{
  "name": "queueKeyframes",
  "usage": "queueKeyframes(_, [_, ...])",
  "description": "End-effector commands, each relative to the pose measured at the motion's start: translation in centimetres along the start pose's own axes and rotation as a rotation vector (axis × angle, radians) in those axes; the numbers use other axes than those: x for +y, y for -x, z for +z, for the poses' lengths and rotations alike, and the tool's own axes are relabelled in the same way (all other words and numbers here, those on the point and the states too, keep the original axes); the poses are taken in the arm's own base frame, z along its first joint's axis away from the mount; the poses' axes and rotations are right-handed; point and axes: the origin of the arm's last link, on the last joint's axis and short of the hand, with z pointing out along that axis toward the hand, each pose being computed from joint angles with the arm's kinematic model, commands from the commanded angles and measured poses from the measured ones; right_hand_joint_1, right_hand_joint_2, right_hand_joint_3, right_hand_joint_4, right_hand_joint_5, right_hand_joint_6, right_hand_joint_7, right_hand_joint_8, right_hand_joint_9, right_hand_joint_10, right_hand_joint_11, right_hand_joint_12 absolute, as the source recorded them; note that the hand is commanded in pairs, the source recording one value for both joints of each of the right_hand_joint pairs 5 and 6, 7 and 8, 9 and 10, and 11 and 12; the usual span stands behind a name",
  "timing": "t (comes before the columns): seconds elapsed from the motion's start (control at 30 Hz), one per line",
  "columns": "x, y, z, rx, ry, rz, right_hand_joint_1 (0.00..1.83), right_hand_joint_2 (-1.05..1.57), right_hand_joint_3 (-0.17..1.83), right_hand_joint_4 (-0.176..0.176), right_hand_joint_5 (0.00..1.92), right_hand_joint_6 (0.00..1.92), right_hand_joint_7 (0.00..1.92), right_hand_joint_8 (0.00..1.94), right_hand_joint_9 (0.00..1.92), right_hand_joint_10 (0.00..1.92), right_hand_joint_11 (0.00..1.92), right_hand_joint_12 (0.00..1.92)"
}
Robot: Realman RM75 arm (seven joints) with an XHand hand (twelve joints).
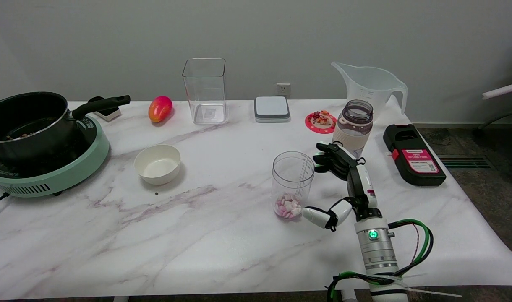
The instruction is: Pick up the cup with candy inside.
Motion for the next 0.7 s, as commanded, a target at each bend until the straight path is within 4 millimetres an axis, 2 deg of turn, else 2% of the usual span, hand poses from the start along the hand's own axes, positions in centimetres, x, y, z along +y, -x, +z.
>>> queueKeyframes(0.03, [0.4, 1.1, 1.8, -0.04, 0.011, 0.046, 1.19, -0.55, 1.18, 0.0, 0.53, 0.53, 0.71, 0.71, 0.65, 0.65, 0.75, 0.75])
queueKeyframes(0.7, [0.4, 4.2, 3.6, -0.129, 0.028, 0.104, 1.16, -0.51, 1.14, 0.0, 0.56, 0.56, 0.69, 0.69, 0.63, 0.63, 0.69, 0.69])
